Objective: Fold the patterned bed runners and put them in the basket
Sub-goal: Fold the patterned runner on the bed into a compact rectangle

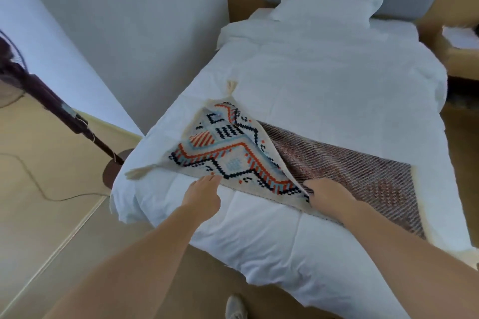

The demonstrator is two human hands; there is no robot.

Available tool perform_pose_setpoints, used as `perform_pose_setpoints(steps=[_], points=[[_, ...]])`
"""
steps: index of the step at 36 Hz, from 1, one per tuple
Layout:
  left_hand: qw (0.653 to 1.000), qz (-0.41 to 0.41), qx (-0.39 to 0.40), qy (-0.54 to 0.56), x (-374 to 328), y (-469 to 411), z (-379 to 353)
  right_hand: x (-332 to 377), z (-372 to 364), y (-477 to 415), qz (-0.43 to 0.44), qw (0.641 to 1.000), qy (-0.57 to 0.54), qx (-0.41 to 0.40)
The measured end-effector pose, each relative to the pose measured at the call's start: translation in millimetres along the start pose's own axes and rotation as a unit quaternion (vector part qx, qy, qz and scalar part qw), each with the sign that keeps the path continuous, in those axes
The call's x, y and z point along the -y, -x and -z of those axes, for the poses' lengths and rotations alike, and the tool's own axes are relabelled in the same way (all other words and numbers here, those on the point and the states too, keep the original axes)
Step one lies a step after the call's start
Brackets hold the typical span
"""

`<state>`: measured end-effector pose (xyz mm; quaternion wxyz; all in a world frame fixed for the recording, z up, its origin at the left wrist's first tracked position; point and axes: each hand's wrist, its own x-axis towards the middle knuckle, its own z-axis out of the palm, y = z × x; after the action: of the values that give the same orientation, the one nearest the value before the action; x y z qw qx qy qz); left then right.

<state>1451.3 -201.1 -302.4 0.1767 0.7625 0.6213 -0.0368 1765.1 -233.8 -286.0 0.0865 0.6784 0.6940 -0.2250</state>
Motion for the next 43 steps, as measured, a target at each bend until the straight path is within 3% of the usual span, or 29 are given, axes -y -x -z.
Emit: perform_pose_setpoints(steps=[9,25,33,37,43], points=[[1.000,0.019,-0.015,-0.017,91.3,-19.5,34.3,98.3,9.0,-47.0,0.075,0.997,0.034,0.005],[0.998,0.023,-0.011,-0.056,131.7,-97.8,68.0,116.8,44.2,-143.6,0.057,0.998,-0.019,0.018],[0.995,-0.024,0.039,-0.085,168.4,-172.9,72.8,134.7,50.4,-216.0,0.005,0.999,-0.030,0.033],[0.990,-0.068,0.080,-0.092,188.8,-229.9,58.8,142.9,36.6,-264.1,-0.068,0.994,-0.079,0.031],[0.970,-0.186,0.109,-0.115,212.8,-324.5,23.9,138.3,9.8,-353.9,-0.161,0.976,-0.148,0.009]])
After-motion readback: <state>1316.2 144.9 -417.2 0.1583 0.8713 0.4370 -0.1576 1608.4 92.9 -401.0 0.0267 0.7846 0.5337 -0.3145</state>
